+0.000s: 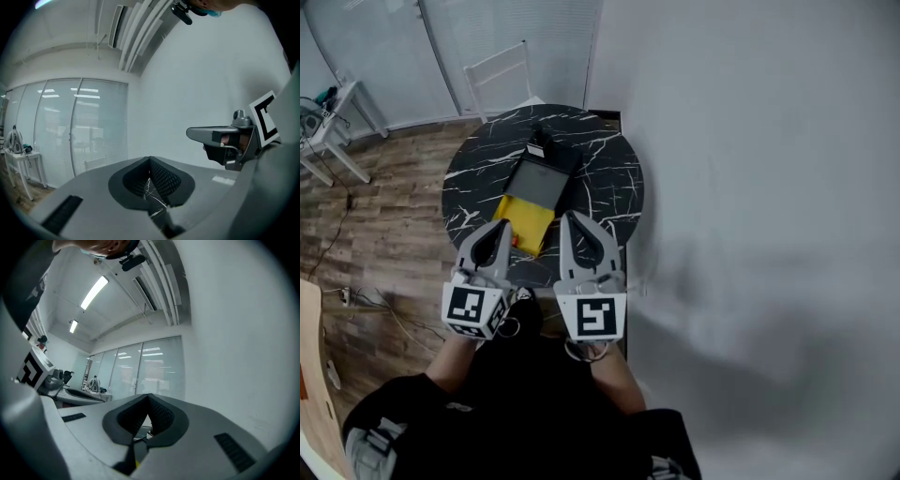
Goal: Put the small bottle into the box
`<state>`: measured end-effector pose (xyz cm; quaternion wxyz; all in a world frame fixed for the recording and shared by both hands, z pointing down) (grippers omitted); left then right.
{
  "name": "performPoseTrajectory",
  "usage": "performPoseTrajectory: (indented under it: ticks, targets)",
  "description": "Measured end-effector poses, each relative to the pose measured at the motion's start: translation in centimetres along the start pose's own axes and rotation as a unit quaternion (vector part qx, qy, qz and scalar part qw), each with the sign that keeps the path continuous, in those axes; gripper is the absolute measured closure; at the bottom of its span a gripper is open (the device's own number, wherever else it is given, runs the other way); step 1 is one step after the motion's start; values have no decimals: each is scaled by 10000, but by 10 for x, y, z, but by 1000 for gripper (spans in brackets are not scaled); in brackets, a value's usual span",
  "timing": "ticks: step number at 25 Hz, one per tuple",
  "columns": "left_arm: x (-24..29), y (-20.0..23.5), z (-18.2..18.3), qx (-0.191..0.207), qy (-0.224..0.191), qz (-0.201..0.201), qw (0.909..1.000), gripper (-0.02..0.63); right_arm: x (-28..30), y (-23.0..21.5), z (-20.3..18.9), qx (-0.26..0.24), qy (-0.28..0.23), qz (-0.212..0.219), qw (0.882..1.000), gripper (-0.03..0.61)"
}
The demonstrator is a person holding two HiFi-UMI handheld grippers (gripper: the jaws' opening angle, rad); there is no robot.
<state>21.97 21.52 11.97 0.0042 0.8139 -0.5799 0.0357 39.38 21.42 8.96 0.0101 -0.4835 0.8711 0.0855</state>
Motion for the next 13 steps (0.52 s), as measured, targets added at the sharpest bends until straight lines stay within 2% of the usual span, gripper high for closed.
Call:
performPoseTrajectory:
  ticks: [13]
  targets:
    - [1, -17, -1, 127, 89, -96, 9998, 615, -13, -6, -6, -86, 117, -22, 9999, 583]
Point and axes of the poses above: the fingertips, and each gripper's own axes: x forward along the fingers, y to its left, z out of its top, the point moved 8 cm from there along -x, backward along the fingers, and after that the axes turned 7 degrees about z, right-handed, at the moved point
